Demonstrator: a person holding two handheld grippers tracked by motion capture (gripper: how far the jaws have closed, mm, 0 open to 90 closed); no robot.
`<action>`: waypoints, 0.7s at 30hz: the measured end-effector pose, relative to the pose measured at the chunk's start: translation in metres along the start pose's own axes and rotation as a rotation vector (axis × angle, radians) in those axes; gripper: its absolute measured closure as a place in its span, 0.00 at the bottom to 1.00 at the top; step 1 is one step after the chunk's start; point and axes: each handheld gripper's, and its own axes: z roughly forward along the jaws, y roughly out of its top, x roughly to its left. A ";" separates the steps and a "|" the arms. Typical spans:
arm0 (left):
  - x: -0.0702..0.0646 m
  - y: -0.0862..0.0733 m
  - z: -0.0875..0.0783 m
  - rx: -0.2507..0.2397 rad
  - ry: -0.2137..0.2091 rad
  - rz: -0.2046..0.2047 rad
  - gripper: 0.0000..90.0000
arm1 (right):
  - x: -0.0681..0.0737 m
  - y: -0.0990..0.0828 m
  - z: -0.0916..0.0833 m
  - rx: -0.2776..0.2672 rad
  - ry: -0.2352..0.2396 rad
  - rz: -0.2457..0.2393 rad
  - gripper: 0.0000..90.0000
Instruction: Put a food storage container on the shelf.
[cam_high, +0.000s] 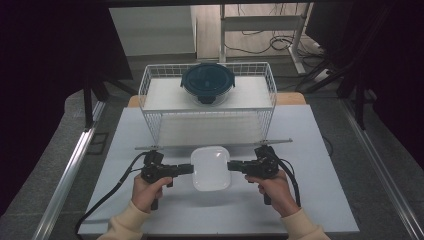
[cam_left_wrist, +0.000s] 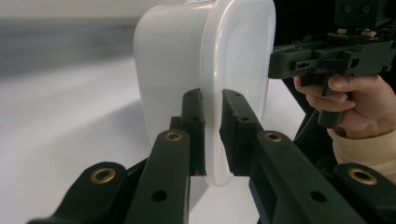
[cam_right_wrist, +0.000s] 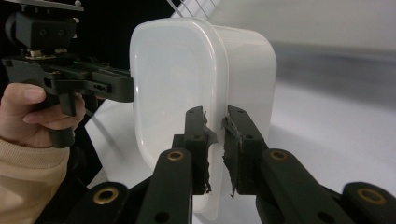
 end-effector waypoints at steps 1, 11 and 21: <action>-0.002 0.002 -0.002 -0.007 0.004 0.009 0.90 | 0.003 0.002 -0.002 -0.004 -0.002 -0.010 0.88; -0.023 0.030 -0.023 -0.053 0.016 0.081 0.90 | 0.027 0.031 -0.017 -0.062 -0.018 -0.103 0.88; -0.040 0.062 -0.037 -0.090 0.029 0.141 0.90 | 0.045 0.064 -0.033 -0.109 -0.034 -0.163 0.88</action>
